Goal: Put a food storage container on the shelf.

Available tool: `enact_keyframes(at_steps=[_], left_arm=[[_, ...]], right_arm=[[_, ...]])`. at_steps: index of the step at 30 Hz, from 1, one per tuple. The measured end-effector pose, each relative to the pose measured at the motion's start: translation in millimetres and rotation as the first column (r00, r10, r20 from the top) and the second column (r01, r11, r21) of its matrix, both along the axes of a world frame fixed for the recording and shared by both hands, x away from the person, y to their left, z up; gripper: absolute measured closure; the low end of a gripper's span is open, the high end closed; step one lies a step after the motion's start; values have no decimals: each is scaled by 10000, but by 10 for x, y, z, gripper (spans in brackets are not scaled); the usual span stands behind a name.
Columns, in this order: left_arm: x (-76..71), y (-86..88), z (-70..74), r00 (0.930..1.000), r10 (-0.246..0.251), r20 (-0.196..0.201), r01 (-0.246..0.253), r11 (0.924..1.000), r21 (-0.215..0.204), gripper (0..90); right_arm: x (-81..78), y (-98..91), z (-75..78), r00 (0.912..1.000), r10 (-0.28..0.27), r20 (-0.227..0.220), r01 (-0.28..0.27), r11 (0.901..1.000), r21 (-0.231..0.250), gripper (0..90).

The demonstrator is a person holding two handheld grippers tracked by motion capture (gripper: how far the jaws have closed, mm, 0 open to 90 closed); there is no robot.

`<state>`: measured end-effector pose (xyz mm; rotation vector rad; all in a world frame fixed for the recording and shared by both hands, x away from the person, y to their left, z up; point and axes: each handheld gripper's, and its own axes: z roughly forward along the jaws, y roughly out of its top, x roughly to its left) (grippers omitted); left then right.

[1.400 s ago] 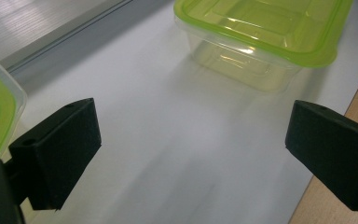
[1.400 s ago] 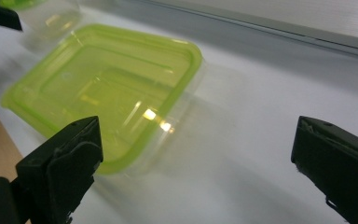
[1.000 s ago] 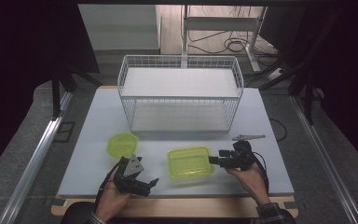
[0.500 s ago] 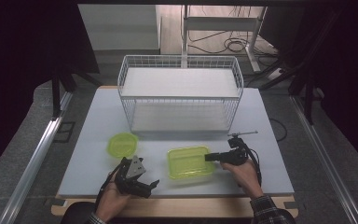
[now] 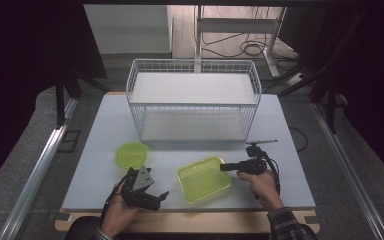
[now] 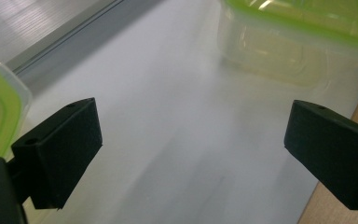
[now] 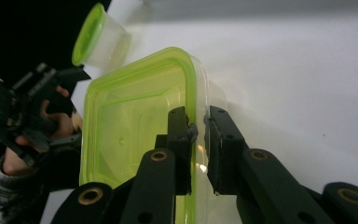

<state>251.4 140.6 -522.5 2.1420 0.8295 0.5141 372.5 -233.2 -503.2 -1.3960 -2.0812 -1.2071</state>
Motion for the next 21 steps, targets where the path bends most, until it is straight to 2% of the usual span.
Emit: enact_keyframes(at_steps=[3,11,21], left_arm=[[8,27,7,9999,108,-11,-108,9999,-81,38],[10,35,2,9998,185,-61,-186,9998,-20,38],[13,31,1,9998,188,-80,-188,9998,20,38]], right_arm=[[5,-53,43,9997,-243,38,242,9990,367,800],[24,-158,209,9967,-703,404,668,9943,828,800],[85,-219,501,9904,-1121,805,1005,9856,1360,799]])
